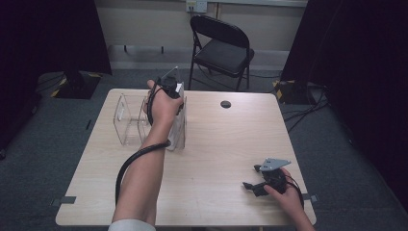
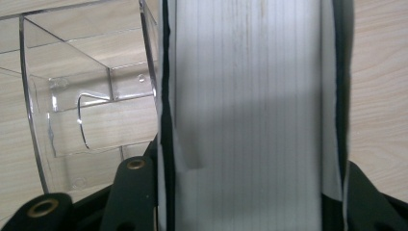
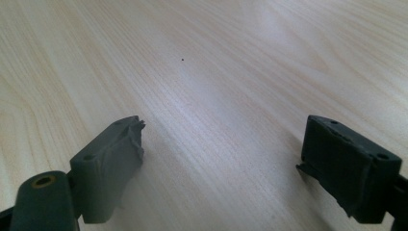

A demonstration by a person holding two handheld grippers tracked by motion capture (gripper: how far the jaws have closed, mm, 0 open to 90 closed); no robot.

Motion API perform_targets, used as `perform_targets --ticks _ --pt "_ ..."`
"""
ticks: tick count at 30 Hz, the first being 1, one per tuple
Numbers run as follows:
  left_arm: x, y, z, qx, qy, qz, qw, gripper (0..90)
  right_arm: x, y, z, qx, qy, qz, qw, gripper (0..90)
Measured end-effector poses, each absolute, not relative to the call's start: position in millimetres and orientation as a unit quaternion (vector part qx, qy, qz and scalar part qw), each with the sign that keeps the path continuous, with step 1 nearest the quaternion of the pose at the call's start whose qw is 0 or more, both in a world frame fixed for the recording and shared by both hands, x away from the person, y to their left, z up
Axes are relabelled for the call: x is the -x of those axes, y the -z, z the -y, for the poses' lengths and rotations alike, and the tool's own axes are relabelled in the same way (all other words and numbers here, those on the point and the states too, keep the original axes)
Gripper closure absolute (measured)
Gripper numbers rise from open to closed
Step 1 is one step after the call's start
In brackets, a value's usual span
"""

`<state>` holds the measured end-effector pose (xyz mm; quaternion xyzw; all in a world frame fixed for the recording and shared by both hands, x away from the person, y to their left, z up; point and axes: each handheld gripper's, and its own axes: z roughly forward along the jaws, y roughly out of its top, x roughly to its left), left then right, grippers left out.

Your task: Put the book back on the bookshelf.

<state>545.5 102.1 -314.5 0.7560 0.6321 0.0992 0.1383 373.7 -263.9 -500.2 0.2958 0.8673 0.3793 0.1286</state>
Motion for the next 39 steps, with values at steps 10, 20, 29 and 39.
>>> perform_targets --ticks 10,20,29,39 --pt "-542.1 313.9 -104.2 -0.761 -0.106 -0.623 0.147 49.8 -373.7 500.2 264.0 -0.295 -0.379 -0.868 0.129 13.3" --pt "-535.0 310.7 -103.5 -0.776 -0.101 -0.605 0.148 46.2 -373.7 500.2 264.0 -0.295 -0.379 -0.868 0.129 13.3" --pt "-528.5 308.3 -108.8 -0.777 -0.095 -0.602 0.156 42.4 -373.8 500.2 264.0 -0.295 -0.379 -0.868 0.129 13.3" --pt "-521.2 307.3 -114.8 -0.782 -0.093 -0.594 0.166 35.8 -373.8 500.2 264.0 -0.295 -0.379 -0.868 0.129 13.3"
